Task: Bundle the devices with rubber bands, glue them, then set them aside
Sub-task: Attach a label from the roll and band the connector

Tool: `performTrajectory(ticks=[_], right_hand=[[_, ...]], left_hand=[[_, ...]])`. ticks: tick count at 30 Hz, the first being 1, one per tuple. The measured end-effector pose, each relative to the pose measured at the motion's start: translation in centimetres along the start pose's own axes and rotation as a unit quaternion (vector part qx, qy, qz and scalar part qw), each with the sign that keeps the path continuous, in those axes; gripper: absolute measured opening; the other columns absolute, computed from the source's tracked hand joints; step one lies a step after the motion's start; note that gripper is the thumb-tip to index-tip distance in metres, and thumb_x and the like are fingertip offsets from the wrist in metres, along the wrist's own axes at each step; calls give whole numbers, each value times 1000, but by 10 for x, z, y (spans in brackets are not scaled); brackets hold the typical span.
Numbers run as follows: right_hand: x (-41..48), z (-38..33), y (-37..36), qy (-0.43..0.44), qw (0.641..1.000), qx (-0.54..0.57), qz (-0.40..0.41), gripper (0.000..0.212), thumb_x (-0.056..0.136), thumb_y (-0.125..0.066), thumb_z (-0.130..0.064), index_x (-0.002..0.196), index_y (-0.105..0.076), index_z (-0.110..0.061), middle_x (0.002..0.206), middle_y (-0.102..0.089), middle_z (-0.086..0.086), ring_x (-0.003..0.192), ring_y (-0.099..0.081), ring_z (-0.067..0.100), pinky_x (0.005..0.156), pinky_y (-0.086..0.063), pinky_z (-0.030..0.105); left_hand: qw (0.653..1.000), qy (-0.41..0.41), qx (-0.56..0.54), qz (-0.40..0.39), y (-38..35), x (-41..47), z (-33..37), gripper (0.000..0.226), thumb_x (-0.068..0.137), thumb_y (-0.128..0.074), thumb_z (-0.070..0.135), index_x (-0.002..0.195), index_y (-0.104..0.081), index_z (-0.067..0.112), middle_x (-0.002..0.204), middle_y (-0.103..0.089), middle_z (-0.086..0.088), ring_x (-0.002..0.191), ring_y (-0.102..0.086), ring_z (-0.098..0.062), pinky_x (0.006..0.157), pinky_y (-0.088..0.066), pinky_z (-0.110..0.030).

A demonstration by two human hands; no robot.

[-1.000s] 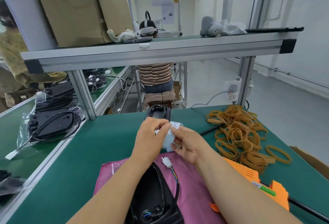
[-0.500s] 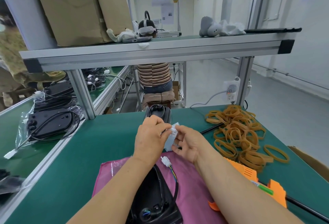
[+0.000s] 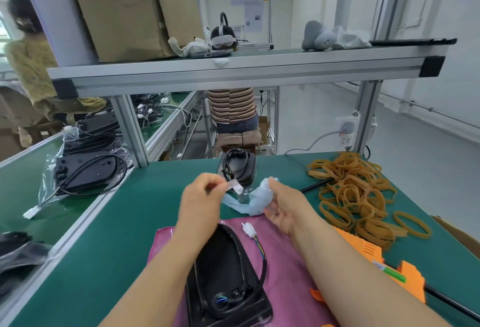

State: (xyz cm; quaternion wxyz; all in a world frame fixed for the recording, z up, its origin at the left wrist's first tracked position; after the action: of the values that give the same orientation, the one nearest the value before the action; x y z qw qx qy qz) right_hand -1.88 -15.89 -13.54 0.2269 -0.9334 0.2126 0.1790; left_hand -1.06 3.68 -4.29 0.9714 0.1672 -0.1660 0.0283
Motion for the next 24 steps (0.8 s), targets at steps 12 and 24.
performTrajectory(ticks=[12,24], right_hand=[[-53,22,-59,246,863,-435,-71,27,89,-56,-10,110,-68,-21,116,-65,-3,100,-59,10,91,-44,22],[-55,44,-56,230,867,-433,-90,22,94,-53,-14,106,-70,-20,107,-70,-6,101,-62,11,96,-49,35]], left_hand=[[976,208,1,-67,37,-62,-56,36,77,-77,4,106,-65,20,78,-72,-8,69,-66,-16,72,-56,-36],[954,109,268,-80,29,-68,-33,36,84,-63,14,119,-57,24,96,-72,2,95,-64,-19,82,-51,-33]])
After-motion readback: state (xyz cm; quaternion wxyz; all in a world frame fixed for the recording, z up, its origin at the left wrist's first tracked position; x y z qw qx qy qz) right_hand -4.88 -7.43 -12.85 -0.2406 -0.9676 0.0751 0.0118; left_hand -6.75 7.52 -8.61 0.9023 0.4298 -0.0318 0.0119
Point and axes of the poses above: each hand's wrist, its own x-axis towards the middle knuckle, its own y-axis out of the back of the hand, z = x × y, the point moved 9 cm from there along x, towards the middle knuckle
